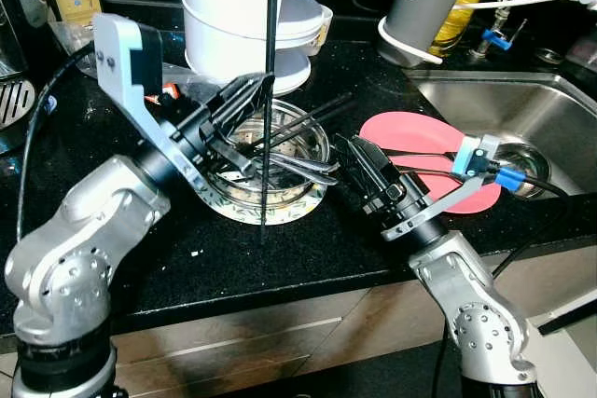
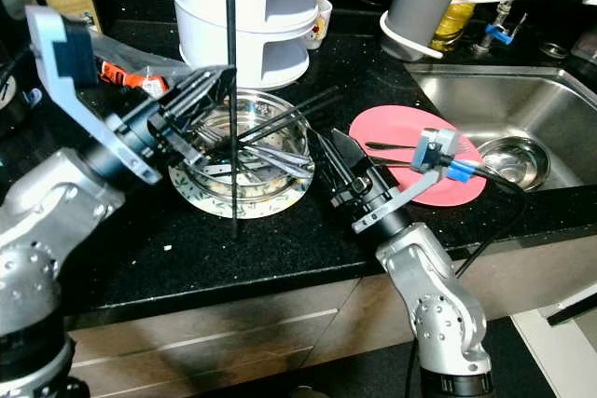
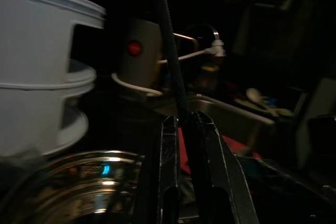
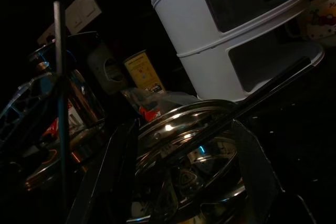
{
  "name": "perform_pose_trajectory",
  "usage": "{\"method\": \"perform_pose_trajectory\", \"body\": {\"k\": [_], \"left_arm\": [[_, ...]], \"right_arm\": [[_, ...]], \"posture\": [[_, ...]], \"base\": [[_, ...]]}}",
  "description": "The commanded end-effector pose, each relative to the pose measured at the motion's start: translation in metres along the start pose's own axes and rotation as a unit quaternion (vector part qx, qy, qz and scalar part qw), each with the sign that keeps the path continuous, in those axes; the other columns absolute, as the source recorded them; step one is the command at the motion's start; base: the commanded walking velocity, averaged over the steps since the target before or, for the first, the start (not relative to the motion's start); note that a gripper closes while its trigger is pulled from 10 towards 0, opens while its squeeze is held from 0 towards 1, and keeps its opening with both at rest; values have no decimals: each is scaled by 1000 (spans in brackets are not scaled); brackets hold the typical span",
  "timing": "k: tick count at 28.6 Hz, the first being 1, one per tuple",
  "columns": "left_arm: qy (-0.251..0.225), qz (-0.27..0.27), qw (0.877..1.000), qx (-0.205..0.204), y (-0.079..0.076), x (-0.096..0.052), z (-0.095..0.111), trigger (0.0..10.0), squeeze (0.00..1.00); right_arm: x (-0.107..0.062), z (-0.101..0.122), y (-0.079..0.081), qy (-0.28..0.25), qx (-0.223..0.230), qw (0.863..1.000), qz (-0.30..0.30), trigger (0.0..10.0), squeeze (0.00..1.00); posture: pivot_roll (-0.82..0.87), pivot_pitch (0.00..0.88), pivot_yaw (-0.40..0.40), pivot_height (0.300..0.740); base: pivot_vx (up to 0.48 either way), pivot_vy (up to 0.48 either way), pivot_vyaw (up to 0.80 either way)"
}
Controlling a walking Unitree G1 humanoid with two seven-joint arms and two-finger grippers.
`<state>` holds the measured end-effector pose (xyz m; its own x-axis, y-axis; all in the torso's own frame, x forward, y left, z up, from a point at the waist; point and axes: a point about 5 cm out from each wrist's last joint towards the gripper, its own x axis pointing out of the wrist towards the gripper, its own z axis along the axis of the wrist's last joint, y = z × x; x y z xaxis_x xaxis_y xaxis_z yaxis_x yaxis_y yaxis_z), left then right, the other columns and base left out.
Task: Kitchen organization
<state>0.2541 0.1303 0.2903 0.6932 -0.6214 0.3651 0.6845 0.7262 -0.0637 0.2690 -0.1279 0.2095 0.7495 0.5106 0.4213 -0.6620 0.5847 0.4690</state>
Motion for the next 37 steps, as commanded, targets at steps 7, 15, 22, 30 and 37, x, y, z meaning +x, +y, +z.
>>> {"method": "perform_pose_trajectory", "body": {"k": [7, 15, 22, 30, 37], "left_arm": [[-9, 60, 997, 43, 1, -1, -5, 10000, 0], [32, 71, 995, 64, -4, -1, -35, 10000, 0], [26, 79, 993, 85, -8, 8, -38, 10000, 0], [-27, 56, 998, 26, -16, 21, -19, 10000, 0], [-50, 59, 997, -18, -16, 22, -14, 10000, 0]], "right_arm": [[-4, 5, -11, -23, -6, 999, -25, 10000, 0], [-6, 6, -20, -30, -15, 998, -45, 10000, 0], [-7, 7, -23, -33, -17, 998, -49, 10000, 0], [-5, 7, -24, -36, -20, 998, -47, 10000, 0], [-3, 7, -24, -35, -21, 998, -44, 10000, 0]], "posture": [[194, 41, -173, 740], [182, 31, -170, 740], [176, 22, -172, 740], [180, 16, -176, 740], [180, 15, -179, 740]], "base": [[0, 0, 0], [0, 0, 0], [0, 0, 0], [-94, 0, 0], [-255, 0, 0]]}}
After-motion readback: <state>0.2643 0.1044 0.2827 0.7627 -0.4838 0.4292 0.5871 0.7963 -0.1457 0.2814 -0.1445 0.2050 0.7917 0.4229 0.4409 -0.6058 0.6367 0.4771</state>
